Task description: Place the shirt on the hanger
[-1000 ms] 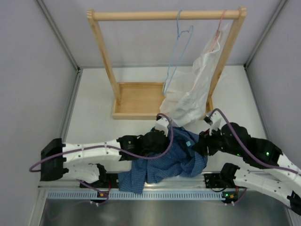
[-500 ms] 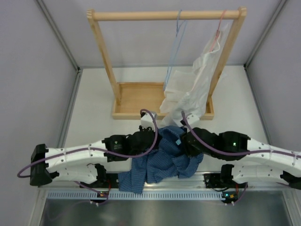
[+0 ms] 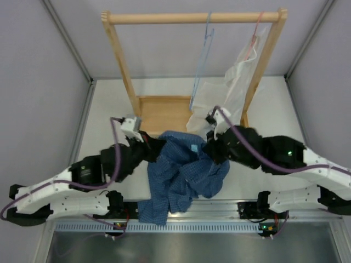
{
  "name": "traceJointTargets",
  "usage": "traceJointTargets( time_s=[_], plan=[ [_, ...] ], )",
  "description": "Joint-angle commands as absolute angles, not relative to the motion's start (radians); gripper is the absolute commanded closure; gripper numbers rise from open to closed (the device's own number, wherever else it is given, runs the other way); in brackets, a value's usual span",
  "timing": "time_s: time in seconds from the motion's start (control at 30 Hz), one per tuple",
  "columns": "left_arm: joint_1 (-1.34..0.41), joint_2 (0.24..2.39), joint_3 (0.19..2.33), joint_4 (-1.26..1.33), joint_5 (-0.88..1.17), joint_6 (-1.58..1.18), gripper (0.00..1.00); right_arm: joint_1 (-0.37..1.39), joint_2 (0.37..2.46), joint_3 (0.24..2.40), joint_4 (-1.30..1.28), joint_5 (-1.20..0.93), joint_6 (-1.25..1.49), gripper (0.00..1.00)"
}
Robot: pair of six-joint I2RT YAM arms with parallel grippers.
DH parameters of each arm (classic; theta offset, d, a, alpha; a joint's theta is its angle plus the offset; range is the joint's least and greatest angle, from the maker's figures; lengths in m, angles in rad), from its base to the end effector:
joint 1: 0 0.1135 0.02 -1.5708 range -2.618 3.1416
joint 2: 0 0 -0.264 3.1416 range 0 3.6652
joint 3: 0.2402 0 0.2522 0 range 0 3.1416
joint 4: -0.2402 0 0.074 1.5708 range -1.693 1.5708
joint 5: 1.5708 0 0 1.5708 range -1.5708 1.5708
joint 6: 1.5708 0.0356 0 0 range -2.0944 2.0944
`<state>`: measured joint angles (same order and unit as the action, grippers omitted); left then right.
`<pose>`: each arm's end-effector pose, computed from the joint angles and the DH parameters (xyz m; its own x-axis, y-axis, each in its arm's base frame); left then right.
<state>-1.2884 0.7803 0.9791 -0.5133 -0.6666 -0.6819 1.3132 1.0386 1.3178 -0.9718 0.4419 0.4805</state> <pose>0.0651 -0.1453 0.3749 -0.4394 -0.2633 -0.8589 0.4045 0.7957 -0.4509 0.0623 0.1767 0.3984 -0.5095 -0.2940 -0.8087 -0.6256 0.7718 0.1136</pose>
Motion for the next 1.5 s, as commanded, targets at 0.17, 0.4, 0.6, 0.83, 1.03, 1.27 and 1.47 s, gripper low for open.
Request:
traceJointTargets(
  time_s=[0.17, 0.4, 0.6, 0.83, 1.03, 1.27, 1.47],
  plan=[
    [-1.252, 0.825, 1.641, -0.417, -0.425, -0.088, 1.00, 1.327, 1.428, 2.512, -1.011, 0.227, 0.077, 1.00],
    [-1.209, 0.855, 1.521, -0.425, -0.596, -0.128, 1.00, 1.324, 1.335, 2.067, -0.921, 0.480, 0.152, 1.00],
    [-1.209, 0.746, 0.955, -0.439, -0.729, -0.463, 1.00, 1.289, 1.146, 1.409, -0.807, 0.540, 0.425, 1.00],
    [-1.209, 0.794, 0.701, -0.552, -0.764, -0.829, 1.00, 1.172, 1.008, 0.924, -0.638, 0.469, 0.607, 1.00],
    [-1.207, 0.818, 0.744, -0.627, -0.827, -0.908, 1.00, 1.140, 0.942, 0.865, -0.563, 0.394, 0.559, 0.88],
    [-1.207, 0.824, 0.798, -0.514, -0.608, -0.753, 1.00, 1.140, 0.888, 0.890, -0.411, 0.080, 0.238, 0.44],
    [-1.207, 0.796, 0.815, -0.512, -0.529, -0.741, 1.00, 1.141, 1.078, 1.002, -0.422, 0.061, 0.095, 0.40]
  ],
)
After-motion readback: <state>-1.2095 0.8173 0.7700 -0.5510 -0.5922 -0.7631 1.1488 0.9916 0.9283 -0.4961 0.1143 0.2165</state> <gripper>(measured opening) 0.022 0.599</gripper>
